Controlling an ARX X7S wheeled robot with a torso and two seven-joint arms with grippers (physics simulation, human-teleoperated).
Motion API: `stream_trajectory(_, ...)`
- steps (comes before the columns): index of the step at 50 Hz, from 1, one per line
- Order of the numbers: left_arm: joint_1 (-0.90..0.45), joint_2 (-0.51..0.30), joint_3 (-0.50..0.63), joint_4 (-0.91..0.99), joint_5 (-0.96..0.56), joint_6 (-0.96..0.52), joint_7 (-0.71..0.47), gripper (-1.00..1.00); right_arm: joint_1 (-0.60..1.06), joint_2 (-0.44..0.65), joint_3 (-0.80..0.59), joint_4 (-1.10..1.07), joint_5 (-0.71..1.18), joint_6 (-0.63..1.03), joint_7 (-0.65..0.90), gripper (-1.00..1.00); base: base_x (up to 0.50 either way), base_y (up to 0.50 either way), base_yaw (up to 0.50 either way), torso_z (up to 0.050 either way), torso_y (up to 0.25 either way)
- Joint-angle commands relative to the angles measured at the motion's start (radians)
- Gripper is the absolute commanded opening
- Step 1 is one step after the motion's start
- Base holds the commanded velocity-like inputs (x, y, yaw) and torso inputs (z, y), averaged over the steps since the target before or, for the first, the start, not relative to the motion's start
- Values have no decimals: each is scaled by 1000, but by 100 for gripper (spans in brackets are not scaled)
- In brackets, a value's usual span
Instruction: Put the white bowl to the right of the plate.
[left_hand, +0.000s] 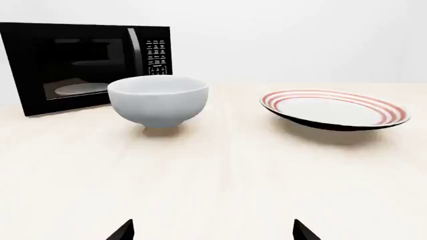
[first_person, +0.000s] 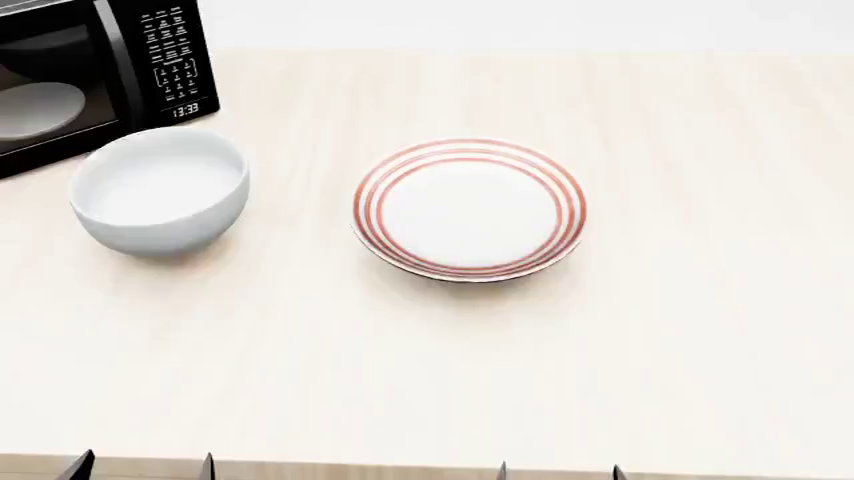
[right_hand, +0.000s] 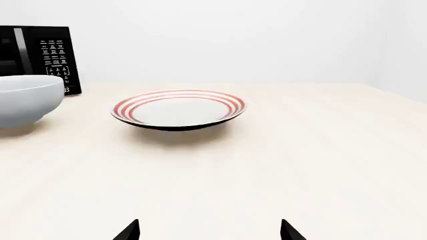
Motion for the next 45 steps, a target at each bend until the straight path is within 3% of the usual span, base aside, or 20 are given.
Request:
stream_trajectory(1, -11, -96, 117, -28, -45, 29, -114, 100, 3, 36, -46, 17, 15, -16, 45, 100, 0, 0, 0, 0, 0)
stream_trajectory(3, -2, -104, 116, 17, -106, -15, -118, 100, 11, 36, -53, -10, -32, 41, 121, 100, 0, 0, 0, 0, 0)
stream_trajectory(13, 3, -152, 107, 208, -146, -226, -133, 100, 25, 73, -44, -272, 65, 335, 98, 100, 0, 0, 0, 0, 0)
stream_trajectory(17, -49, -178, 94, 365, -198, -420, -132, 100, 95, 99, -39, -408, 96, 536, 93, 100, 0, 0, 0, 0, 0)
stream_trajectory(24, -145, -206, 71, 498, -263, -628, -145, 100, 223, 120, -8, -531, 156, 775, 93, 100, 0, 0, 0, 0, 0)
stream_trajectory(33, -203, -226, 47, 605, -311, -756, -164, 100, 344, 142, 54, -584, 231, 905, 64, 100, 40, 44, 0, 0, 0)
stream_trajectory(45, -247, -237, 29, 674, -345, -841, -186, 100, 414, 148, 104, -659, 275, 1005, 85, 100, 433, 357, 0, 0, 0)
